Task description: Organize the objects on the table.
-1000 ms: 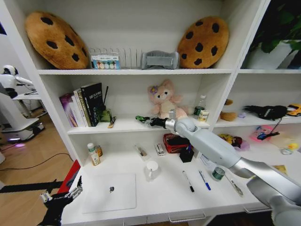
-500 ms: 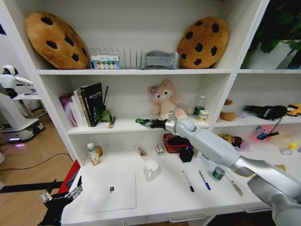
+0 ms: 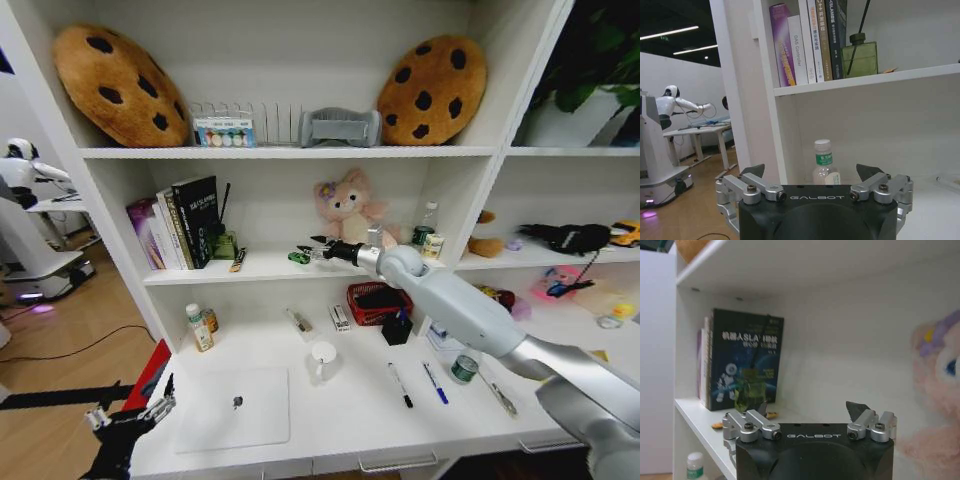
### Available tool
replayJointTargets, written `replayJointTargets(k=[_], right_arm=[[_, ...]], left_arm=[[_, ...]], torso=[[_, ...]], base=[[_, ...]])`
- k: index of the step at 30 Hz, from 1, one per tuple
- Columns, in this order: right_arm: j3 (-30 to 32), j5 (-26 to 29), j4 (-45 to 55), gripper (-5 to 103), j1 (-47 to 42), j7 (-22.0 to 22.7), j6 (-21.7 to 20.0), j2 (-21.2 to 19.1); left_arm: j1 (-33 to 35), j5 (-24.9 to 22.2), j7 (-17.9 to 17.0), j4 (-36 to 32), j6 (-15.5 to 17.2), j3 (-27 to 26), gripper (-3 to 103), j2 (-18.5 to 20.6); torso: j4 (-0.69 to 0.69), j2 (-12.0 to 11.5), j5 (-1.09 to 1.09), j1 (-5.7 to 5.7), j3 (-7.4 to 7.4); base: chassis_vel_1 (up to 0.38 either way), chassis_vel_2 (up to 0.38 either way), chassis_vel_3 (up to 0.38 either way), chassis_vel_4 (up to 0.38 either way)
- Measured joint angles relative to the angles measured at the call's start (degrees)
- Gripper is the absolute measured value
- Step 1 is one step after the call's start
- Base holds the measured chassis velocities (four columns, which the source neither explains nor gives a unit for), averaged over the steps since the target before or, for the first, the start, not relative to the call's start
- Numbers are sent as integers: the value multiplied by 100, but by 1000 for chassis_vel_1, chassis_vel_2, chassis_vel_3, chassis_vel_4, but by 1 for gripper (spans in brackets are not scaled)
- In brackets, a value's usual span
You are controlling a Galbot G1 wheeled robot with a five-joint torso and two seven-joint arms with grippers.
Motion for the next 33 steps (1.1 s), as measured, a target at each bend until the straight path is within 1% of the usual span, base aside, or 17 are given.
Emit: replayJointTargets(k=[1, 2, 4, 5, 7, 8, 9, 10, 11, 12, 15, 16, 18, 19, 20, 25, 33], right_arm=[[501, -78, 692, 95, -512, 242, 16, -462], [501, -78, 692, 95, -512, 242, 16, -462], [1302, -265, 1599, 100, -1620, 723, 189, -1239], [1302, -265, 1599, 100, -1620, 723, 189, -1239], [2622, -503, 2474, 100, -3150, 1129, 320, -1795], [2622, -503, 2474, 100, -3150, 1129, 320, -1795], [3279, -634, 2737, 100, -3907, 1241, 370, -1895], [4192, -804, 2999, 100, -4922, 1330, 421, -1878], [4632, -875, 3107, 100, -5473, 1352, 433, -1796], [4632, -875, 3107, 100, -5473, 1352, 433, -1796], [5969, -1328, 3393, 100, -7437, 1373, 534, -1164], [5969, -1328, 3393, 100, -7437, 1373, 534, -1164], [6562, -1859, 3495, 100, -8659, 1374, 639, -392], [6562, -1859, 3495, 100, -8659, 1374, 639, -392], [6706, -2184, 3500, 100, -9168, 1373, 721, 74], [6654, -2757, 3263, 100, -9703, 1445, 875, 832], [5832, -3135, 2422, 100, -9553, 1731, 800, 982]], left_arm=[[0, 0, 2, 0, 1, 0, 100, 0], [0, 0, 2, 0, 1, 0, 100, 0], [1, 0, 2, 1, 1, 0, 100, 0], [1, 0, 2, 1, 1, 0, 100, 0], [0, 0, 2, 1, 1, 0, 100, 0], [0, 0, 2, 1, 1, 0, 100, 0], [1, 0, 3, 0, 1, 1, 100, 0], [1, 0, 3, 0, 1, 1, 100, 0], [1, 0, 2, 0, 1, 1, 100, -1], [1, 0, 2, 0, 1, 1, 100, -1], [0, 0, 1, 0, 1, 1, 100, 0], [0, 0, 1, 0, 1, 1, 100, 0], [0, 0, -1, 1, 2, 1, 100, 0], [0, 0, -1, 1, 2, 1, 100, 0], [1, 0, 2, 1, 0, 1, 100, -1], [0, 0, 2, 0, 0, 1, 100, 0], [0, 0, 1, 0, 0, 1, 100, 0]], torso=[[2, 0, -2, 0, -1], [2, 0, -2, 0, -1], [-6, 0, 6, -1, 0], [-6, 0, 6, -1, 0], [-9, 2, -2, -2, -2], [-9, 2, -2, -2, -2], [-7, 2, 0, -4, -2], [-5, 2, 0, -3, -2], [-2, 2, 0, -3, -2], [-2, 2, 0, -3, -2], [-2, 1, 2, -2, -1], [-2, 1, 2, -2, -1], [-4, 1, 1, -1, -1], [-4, 1, 1, -1, -1], [-5, 1, 1, -2, -1], [-3, 1, -2, -2, -1], [-2, 0, -1, -1, 0]], base=[[0, 0, 0, 0], [0, 0, 0, 0], [0, 0, 0, 0], [0, 0, 0, 0], [0, 0, 0, 0], [0, 0, 0, 0], [0, 0, 0, 0], [0, 0, 0, 0], [0, 0, 0, 0], [0, 0, 0, 0], [0, 0, 0, 0], [0, 0, 0, 0], [0, 0, 0, 0], [0, 0, 0, 0], [0, 0, 0, 0], [0, 0, 0, 0], [0, 0, 0, 0]])
